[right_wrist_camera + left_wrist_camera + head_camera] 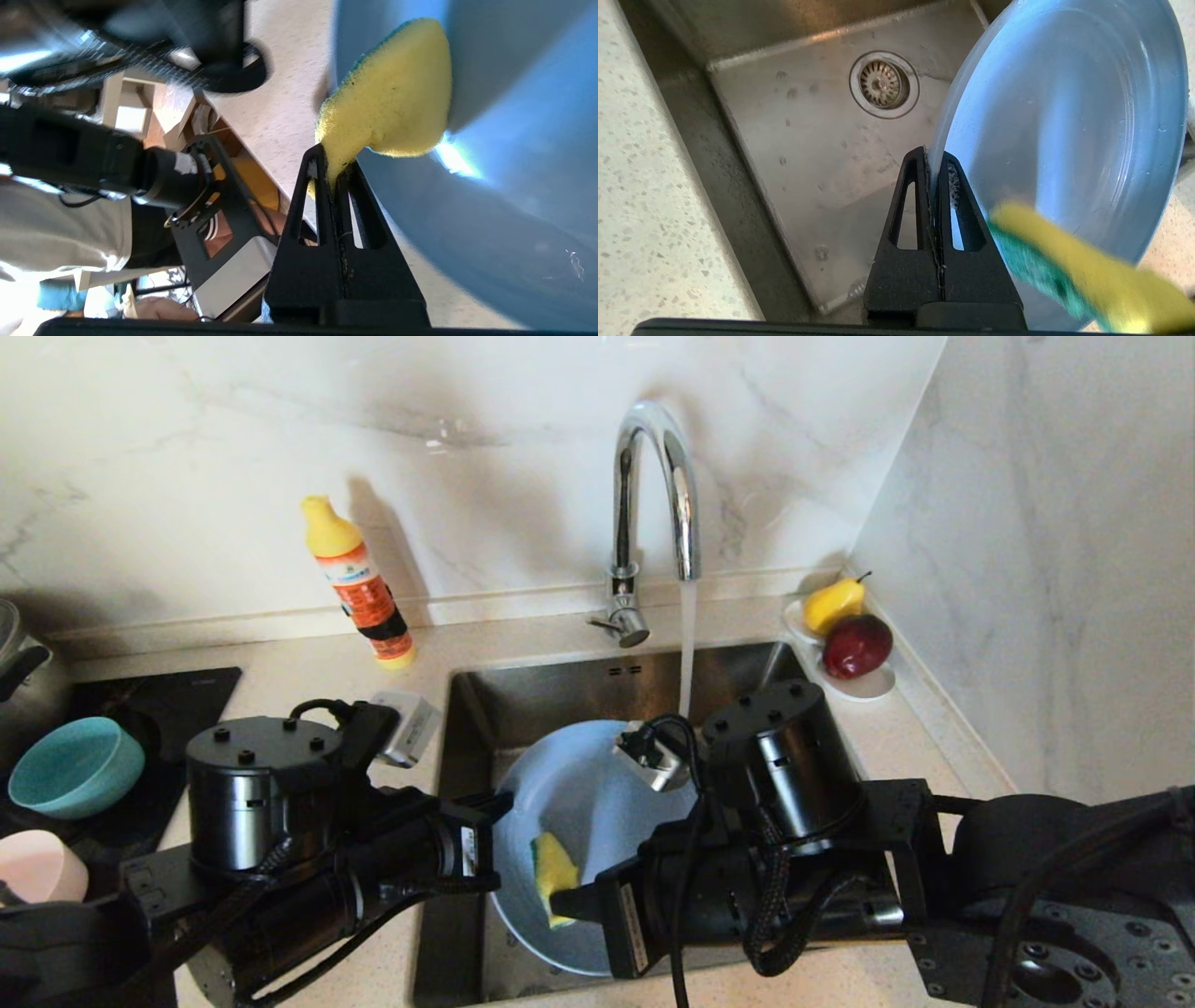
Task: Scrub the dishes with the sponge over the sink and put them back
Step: Wipe the plate
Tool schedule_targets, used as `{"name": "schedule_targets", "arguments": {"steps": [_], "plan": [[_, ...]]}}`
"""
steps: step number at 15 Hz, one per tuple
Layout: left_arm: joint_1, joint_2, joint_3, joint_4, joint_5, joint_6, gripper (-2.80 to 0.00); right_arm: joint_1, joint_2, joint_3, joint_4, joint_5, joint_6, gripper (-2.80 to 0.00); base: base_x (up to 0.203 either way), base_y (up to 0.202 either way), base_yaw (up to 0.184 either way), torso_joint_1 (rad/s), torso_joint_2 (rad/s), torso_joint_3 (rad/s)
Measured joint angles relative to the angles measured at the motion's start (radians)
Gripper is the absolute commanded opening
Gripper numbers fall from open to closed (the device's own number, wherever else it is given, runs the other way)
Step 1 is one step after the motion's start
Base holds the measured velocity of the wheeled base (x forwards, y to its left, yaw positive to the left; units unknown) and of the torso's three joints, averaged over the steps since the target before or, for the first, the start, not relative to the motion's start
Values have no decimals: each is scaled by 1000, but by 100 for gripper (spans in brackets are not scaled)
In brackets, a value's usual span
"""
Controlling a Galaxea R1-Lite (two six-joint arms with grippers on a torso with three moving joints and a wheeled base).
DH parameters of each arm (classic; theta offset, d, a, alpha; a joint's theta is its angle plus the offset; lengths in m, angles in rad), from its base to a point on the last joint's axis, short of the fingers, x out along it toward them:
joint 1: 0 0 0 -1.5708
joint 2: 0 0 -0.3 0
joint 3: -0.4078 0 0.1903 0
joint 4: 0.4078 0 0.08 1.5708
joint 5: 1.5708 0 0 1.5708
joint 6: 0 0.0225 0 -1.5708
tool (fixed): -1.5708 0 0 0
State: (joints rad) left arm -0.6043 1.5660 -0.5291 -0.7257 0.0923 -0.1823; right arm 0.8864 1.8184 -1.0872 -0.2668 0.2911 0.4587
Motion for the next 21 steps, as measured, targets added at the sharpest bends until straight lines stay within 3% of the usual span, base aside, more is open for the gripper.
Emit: {"name": "schedule_targets", "arguments": {"steps": [15,21], "plan": [[0,-54,29,0,-1,-7,-280,-179,-23,-38,10,0,-3,-280,0,0,0,0,0,0],[4,-89,15,-1,3,-14,-280,-205,-82,78,11,0,-3,-280,0,0,0,0,0,0]]}}
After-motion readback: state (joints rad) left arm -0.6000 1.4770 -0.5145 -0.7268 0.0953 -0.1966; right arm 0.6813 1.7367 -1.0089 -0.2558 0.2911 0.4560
